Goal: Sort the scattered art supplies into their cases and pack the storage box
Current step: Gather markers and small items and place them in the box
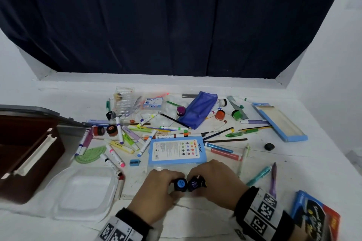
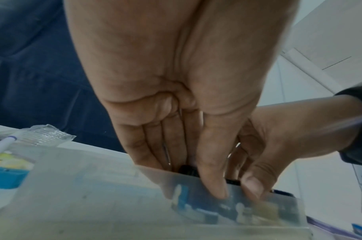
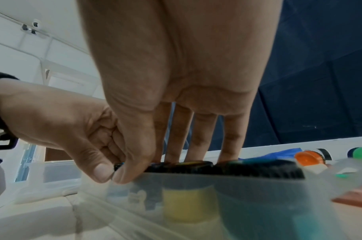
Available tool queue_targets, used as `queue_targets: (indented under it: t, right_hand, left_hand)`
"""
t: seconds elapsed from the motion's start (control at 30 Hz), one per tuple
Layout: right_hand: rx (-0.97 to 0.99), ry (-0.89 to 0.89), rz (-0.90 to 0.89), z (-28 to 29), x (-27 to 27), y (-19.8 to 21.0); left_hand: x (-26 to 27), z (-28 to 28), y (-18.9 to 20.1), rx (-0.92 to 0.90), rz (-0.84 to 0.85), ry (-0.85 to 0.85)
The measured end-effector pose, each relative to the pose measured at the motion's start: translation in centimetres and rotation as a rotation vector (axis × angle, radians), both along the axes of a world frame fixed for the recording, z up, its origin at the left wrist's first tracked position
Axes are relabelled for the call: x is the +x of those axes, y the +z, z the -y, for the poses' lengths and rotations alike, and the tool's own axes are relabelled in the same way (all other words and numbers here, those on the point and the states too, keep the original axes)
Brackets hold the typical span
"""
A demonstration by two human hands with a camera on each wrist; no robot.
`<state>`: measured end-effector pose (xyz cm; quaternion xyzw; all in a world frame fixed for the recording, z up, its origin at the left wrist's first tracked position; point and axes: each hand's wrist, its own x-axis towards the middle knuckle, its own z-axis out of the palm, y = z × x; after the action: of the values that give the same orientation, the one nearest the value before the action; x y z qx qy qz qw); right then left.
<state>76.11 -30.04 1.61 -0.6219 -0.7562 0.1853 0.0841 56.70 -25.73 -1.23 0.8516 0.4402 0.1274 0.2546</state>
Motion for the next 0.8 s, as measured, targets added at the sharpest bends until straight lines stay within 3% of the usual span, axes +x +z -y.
queue_targets:
  t: [0.57,0.7,0.8]
  right_hand:
    - [-0.066,0.077,0.101,0.2,-0.2,1.0]
    - [-0.058,-0.016,-0.025,0.3,1.1,1.4]
    - [0.12,-0.144,-0.185,-0.4,2.8,1.9]
  left_hand:
    - [-0.2,-1.0,0.6,-0.122,0.002,-0.043]
    - [-0.3,-1.2,2.0,-0.143,0.062,0.004]
    - [0.6,-2.1,4.0,-0.076,0.171,0.031]
